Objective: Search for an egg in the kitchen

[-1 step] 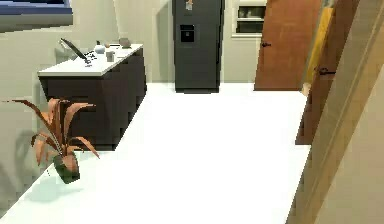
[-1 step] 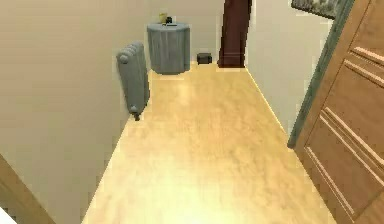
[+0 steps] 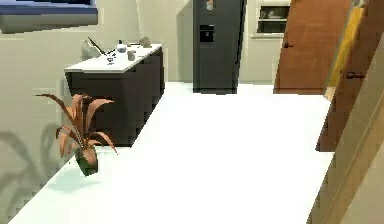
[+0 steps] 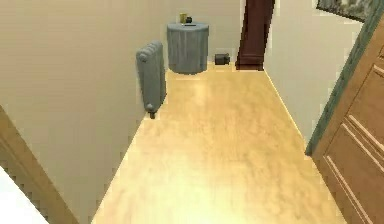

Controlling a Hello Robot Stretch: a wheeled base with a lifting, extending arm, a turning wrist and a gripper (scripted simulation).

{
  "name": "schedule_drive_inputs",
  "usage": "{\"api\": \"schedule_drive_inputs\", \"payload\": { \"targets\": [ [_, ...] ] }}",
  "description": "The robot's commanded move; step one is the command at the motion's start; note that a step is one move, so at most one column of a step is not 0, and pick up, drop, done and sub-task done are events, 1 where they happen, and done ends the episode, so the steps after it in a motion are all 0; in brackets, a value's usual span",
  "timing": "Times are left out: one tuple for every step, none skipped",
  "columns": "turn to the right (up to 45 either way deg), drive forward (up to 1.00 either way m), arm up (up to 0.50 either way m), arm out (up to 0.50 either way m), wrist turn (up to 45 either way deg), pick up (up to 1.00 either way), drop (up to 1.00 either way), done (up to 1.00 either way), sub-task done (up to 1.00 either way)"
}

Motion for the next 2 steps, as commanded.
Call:
{"api": "schedule_drive_inputs", "payload": {
  "targets": [
    [0.0,1.0,0.0,0.0,0.0,0.0,0.0,0.0,0.0],
    [0.0,1.0,0.0,0.0,0.0,0.0,0.0,0.0,0.0]
  ]
}}
